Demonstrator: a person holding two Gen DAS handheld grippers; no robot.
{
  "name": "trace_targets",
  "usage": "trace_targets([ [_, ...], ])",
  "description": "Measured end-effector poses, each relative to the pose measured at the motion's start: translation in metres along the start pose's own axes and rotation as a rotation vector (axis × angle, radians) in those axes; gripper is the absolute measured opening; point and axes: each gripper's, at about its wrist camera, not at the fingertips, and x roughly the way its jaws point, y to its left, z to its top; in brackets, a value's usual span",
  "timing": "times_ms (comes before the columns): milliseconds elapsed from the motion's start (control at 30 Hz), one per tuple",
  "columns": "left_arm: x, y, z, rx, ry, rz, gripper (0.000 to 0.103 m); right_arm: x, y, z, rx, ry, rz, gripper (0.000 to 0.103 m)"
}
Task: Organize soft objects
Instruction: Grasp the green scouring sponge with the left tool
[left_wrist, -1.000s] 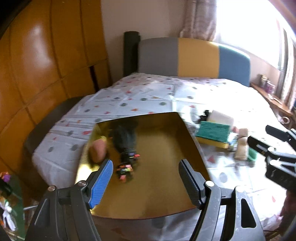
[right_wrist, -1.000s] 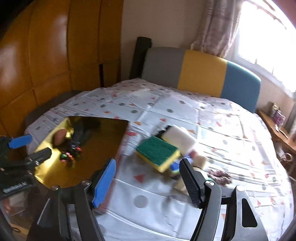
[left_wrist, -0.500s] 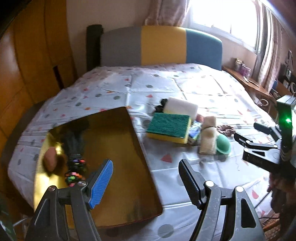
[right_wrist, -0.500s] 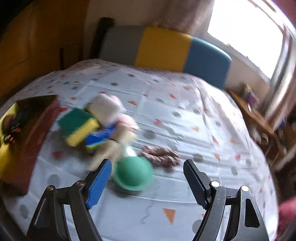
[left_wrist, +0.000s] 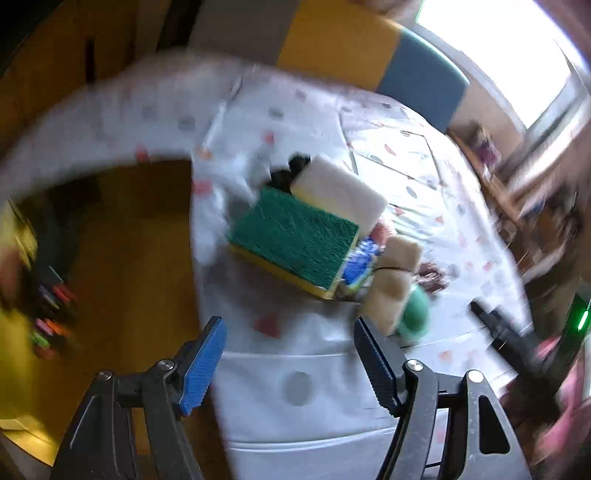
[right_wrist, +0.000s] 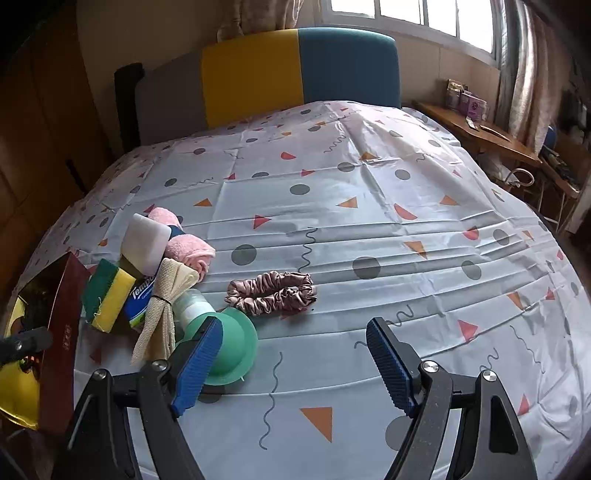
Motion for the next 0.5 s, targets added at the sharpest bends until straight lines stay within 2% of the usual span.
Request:
trace_targets([
  [133, 0.021, 0.002, 0.016, -0.130, 0.051, -0.060, 0.075, 0.001, 0.004, 0.000, -0.006, 0.004, 0.012, 0.082],
  [233, 0.039, 0.007, 0.032, -0.247, 0.076, -0.075, 0.083, 0.000, 0.004, 0.001, -0.006, 0.005, 0.020, 0.082],
  [433, 0.067, 0.005, 0.057, -0.352, 0.151, -0.052, 0.087, -0.001, -0.001, 0.003, 0.027, 0.007, 0.040, 0.083],
  [500, 0.073, 0.004, 0.062, -0.369, 0.156, -0.016, 0.089, -0.003, -0.004, 0.004, 0.047, 0.004, 0.059, 0.084],
])
